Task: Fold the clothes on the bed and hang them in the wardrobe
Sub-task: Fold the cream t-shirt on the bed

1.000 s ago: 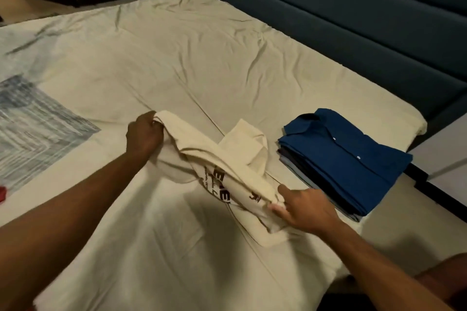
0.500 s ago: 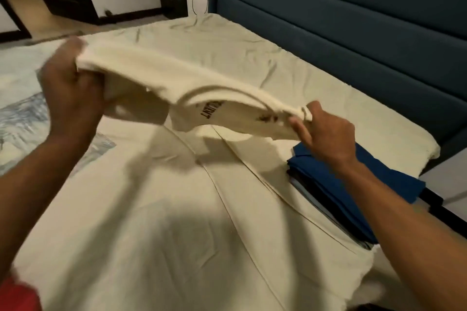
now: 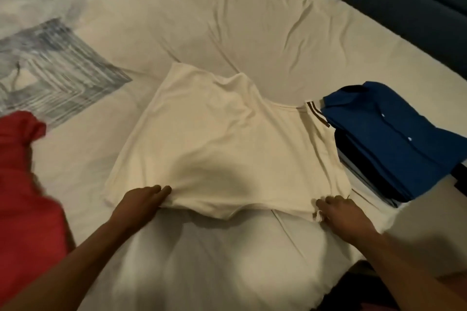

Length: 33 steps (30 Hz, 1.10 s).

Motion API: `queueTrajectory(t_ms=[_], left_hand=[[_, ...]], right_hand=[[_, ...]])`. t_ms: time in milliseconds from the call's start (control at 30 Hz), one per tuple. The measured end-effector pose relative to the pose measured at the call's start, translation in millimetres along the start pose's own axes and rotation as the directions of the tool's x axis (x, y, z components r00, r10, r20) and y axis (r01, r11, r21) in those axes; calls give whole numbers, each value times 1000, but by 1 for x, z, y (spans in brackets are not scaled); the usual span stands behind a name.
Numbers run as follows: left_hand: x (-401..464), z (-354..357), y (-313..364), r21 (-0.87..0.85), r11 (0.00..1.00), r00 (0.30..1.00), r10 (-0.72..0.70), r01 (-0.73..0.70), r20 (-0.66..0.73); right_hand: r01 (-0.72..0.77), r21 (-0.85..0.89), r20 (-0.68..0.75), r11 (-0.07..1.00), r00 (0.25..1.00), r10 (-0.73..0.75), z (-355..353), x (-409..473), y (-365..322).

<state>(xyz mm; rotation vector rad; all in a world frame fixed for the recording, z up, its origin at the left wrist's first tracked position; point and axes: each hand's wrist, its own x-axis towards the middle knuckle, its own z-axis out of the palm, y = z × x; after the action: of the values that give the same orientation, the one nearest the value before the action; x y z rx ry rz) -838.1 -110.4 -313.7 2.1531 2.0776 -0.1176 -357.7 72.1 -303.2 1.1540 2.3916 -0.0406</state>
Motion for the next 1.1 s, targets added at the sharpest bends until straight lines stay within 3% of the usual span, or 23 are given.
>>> queueTrajectory(t_ms=[133,367,467,533,667,800,933,1033,1100], left_hand=[[-9,0,-2,44,998,999,-33,34,-33],[-27,4,-10,45,991,990,-125,128,-72],[-28,8,-14,45,978,974,-195,201,-111],[-30,11,-19,44,973,969,-222,228,-110],[-35,18,-36,62,957,957,-276,282,-88],[-39,20,-64,69,948,948,-302,310,-103],[-36,7,-88,15,942,930,-327,334,-171],[-15,-14,-95,-130,907,881,-420,400,-218],[12,-33,-101,-303,830,819,-537,469,-203]], right_hand=[[-5,1,25,1000,1000,5,-10,-4,-7],[-121,-55,248,991,960,131,-29,3,-32],[11,56,6,998,1000,-11,-36,11,-75],[179,134,-199,975,968,-151,-38,18,-113],[330,136,-251,934,924,-290,-44,30,-198],[238,107,-263,965,943,-203,-49,46,-242],[157,250,-322,955,944,-70,-72,55,-239],[-82,500,-106,862,982,155,-93,70,-218],[-212,700,35,682,964,264,-106,87,-199]])
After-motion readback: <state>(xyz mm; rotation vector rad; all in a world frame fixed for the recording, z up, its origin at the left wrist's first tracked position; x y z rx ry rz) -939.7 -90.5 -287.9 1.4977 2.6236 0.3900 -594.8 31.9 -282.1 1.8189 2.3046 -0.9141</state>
